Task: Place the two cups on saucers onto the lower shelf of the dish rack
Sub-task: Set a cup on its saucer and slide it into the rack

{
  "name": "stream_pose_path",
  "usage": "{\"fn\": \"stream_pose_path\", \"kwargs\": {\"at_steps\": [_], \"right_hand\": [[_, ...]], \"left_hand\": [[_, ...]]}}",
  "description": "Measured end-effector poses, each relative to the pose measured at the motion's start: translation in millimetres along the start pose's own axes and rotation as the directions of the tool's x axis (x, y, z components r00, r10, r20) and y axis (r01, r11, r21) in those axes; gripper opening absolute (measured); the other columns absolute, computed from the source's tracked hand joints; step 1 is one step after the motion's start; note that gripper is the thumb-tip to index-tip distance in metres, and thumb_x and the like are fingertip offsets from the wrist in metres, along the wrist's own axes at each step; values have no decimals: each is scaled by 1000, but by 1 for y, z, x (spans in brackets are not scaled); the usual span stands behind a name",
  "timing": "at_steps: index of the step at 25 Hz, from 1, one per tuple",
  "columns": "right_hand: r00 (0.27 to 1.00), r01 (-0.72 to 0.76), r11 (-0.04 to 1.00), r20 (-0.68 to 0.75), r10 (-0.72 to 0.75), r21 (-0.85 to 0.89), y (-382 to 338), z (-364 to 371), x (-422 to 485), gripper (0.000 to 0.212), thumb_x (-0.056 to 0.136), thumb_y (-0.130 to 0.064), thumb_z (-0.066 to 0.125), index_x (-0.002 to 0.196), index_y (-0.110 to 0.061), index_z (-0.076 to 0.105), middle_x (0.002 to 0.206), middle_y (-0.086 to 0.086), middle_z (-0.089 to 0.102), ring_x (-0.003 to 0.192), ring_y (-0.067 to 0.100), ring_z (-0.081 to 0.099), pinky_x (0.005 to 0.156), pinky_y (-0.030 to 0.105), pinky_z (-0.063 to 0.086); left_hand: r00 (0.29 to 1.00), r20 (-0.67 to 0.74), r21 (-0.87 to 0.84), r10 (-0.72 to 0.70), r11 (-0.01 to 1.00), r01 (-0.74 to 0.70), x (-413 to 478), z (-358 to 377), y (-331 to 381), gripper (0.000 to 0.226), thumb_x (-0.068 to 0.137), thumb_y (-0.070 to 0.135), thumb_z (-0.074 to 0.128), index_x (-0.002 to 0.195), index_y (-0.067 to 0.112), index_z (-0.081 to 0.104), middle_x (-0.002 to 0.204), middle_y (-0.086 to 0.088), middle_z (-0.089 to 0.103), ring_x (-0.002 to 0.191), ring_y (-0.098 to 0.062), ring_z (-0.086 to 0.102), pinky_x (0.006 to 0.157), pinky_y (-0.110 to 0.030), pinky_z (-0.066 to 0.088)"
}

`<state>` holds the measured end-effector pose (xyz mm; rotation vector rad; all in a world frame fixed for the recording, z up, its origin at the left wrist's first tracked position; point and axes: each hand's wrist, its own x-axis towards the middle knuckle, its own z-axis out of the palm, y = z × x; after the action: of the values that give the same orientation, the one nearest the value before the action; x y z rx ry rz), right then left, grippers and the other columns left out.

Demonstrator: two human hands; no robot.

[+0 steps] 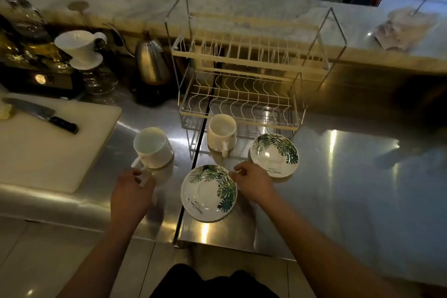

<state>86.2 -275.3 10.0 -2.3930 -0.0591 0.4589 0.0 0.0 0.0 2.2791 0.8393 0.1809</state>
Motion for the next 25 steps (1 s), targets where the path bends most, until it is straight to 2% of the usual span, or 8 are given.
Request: {"fn": "stream_pose_path", "kwargs": {"at_steps": [4,6,8,11,14,17,22,25], "right_hand": [[988,-94,982,-102,112,166,-30,1,26,30,91,-37,64,109,-14,71,103,10,76,92,29,72,86,49,60],[978,-132,970,-132,162,206,-38,5,35,29,90,-36,66,106,-12,71,101,10,76,90,30,73,84,50,60],[968,-162,968,-159,193,192,-46,11,40,31,89,-35,66,108,-11,70,102,8,75,91,29,72,84,47,59],[961,-176,977,-194,196,117,-55,15,48,31,90,-36,64,104,-10,70,94,5,73,87,25,69,72,35,52],[958,-193,978,-202,204,72,-58,16,54,21,90,-37,63,81,-19,63,67,-8,61,70,18,59,59,29,38],[962,-197,978,-178,206,65,-54,15,60,33,90,-36,63,61,-25,52,59,-6,55,65,19,58,54,27,37],[974,-168,974,-124,187,150,-49,12,65,33,90,-27,59,62,-10,60,75,21,72,76,37,70,69,44,55],[978,-117,983,-157,138,139,-42,6,64,42,93,-29,59,53,-18,54,70,19,71,72,36,69,65,39,51]], "left_hand": [[995,38,-87,-92,992,95,38,-7,-7,47,84,33,72,122,8,57,106,-11,64,94,-34,64,76,-39,46],[997,57,-80,-52,995,56,48,-7,-10,34,86,32,70,111,10,63,92,-5,65,84,-29,64,69,-35,46],[997,80,-64,18,998,-13,53,-8,-16,14,89,30,64,87,16,66,70,5,61,68,-23,60,55,-27,38],[988,131,-73,84,995,-75,62,-6,-24,26,93,27,59,68,21,60,60,5,58,58,-13,58,50,-22,33],[987,126,-108,98,991,-85,66,-5,-28,28,97,30,56,71,22,63,64,7,60,62,-3,55,53,-22,37],[987,134,-101,94,992,-80,66,-2,-26,31,98,30,53,70,21,61,67,3,61,63,-9,56,55,-23,38],[988,149,-247,-42,966,78,65,-5,-21,34,94,31,59,65,17,66,63,-4,67,64,-24,64,60,-34,45],[981,181,-292,-63,949,115,53,-10,-12,29,91,31,63,68,15,71,64,-9,70,68,-32,68,64,-41,52]]}}
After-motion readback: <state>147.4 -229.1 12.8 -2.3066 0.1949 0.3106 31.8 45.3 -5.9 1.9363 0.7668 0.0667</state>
